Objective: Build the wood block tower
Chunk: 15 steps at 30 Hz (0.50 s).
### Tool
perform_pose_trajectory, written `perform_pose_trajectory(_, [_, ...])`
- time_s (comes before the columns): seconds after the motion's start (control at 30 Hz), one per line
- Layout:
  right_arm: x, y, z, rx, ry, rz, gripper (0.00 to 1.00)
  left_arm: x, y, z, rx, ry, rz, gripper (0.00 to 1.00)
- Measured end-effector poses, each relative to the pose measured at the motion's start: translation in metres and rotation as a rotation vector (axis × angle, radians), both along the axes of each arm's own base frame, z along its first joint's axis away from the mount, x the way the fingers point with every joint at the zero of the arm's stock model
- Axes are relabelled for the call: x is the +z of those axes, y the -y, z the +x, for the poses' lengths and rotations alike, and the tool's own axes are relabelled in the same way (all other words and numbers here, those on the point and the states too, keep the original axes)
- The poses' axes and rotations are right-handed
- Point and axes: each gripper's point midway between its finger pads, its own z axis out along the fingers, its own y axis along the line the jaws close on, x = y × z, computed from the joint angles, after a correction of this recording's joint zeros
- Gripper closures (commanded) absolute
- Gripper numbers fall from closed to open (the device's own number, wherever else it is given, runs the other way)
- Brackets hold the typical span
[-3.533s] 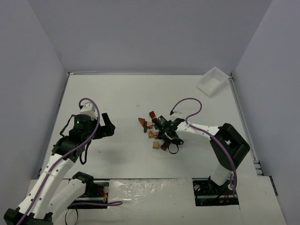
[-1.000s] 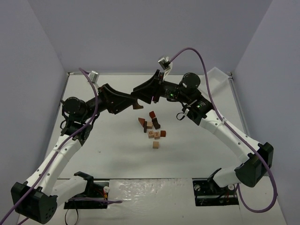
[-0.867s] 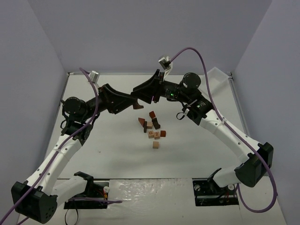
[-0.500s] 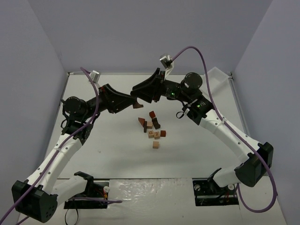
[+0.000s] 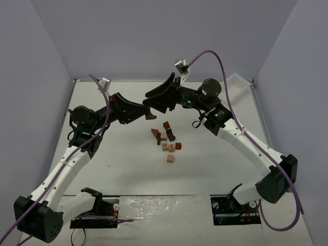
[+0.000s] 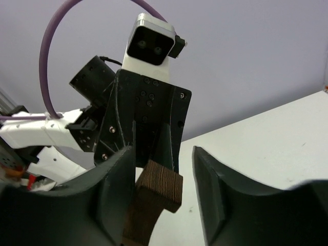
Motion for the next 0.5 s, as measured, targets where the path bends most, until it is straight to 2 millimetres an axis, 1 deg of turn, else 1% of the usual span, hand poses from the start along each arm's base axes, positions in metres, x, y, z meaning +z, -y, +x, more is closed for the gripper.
perform_pose_trajectory(0.1, [-0.001, 0.001, 0.004, -0.009, -0.008, 0.000, 0.21, -0.009, 0.001, 0.000, -0.006, -0.004, 0.012, 1.00])
perform_pose_trajectory(0.2, [-0.004, 0.008, 0.014, -0.036, -0.023, 0.000, 0.13, -0.026, 0.001, 0.001, -0.005, -0.019, 0.033, 1.00])
perform_pose_trajectory(0.27, [-0.009, 0.016, 0.025, -0.066, -0.037, -0.006, 0.08, -0.041, 0.000, 0.005, 0.004, -0.041, 0.062, 1.00])
perform_pose_trajectory(0.37, [-0.024, 0.032, 0.046, -0.134, -0.073, -0.027, 0.03, -0.064, -0.007, 0.015, 0.046, -0.080, 0.127, 1.00])
perform_pose_trajectory(0.47, [-0.045, 0.054, 0.072, -0.228, -0.132, -0.066, 0.00, -0.090, -0.022, 0.026, 0.132, -0.117, 0.221, 1.00])
perform_pose_trajectory(0.5, [-0.054, 0.065, 0.082, -0.276, -0.156, -0.091, 0.00, -0.101, -0.029, 0.031, 0.176, -0.134, 0.282, 1.00])
